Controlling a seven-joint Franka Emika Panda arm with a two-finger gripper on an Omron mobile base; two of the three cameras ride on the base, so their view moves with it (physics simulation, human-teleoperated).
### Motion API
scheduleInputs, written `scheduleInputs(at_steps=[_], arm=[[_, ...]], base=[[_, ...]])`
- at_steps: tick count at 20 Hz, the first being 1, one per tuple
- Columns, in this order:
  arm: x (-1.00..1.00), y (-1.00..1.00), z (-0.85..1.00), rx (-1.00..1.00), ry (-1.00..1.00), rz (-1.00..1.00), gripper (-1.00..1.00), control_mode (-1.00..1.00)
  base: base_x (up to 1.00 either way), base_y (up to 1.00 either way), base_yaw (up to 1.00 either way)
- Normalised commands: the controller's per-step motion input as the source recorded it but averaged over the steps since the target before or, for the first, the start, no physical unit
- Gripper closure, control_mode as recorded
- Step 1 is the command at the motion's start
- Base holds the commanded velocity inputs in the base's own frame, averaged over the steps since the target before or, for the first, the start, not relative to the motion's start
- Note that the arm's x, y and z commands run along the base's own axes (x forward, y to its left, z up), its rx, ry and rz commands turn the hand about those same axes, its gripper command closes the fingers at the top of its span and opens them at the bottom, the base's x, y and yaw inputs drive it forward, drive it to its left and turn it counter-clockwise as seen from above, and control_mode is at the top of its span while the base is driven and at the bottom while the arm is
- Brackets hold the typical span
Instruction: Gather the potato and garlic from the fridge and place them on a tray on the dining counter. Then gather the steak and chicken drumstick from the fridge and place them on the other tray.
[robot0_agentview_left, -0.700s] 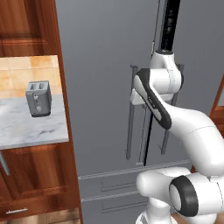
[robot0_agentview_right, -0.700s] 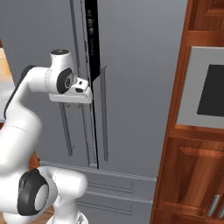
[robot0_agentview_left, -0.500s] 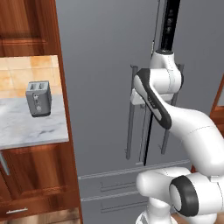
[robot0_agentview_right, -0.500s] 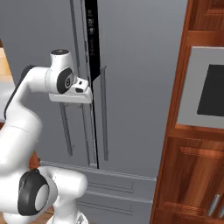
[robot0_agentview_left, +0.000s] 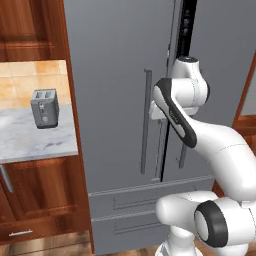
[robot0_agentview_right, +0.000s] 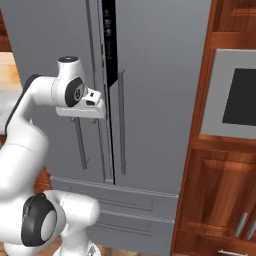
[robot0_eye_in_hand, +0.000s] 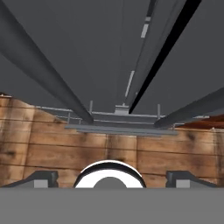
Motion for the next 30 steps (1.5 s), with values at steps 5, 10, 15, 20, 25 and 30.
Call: scheduleInputs(at_steps=[5,10,15,20,25,30], arm=[[0.00,0.00,0.00,0.00,0.00,0.00,-1.00,1.00],[0.00,0.00,0.00,0.00,0.00,0.00,-1.00,1.00],[0.00,0.00,0.00,0.00,0.00,0.00,-1.00,1.00],[0.00,0.16,-0.03,-0.01,-0.14,0.00,-1.00,-1.00],[-0.03,0.15,0.00,-0.02,-0.51,0.00,-1.00,-1.00],[-0.02,0.00,-0.07,0.00,-0.33,-0.02,-1.00,-1.00]], base=[[-0.07,-0.36,-0.01],[0.00,-0.33,0.00],[0.00,-0.07,0.00],[0.01,0.15,-0.01],[0.00,0.00,0.00],[0.00,0.00,0.00]])
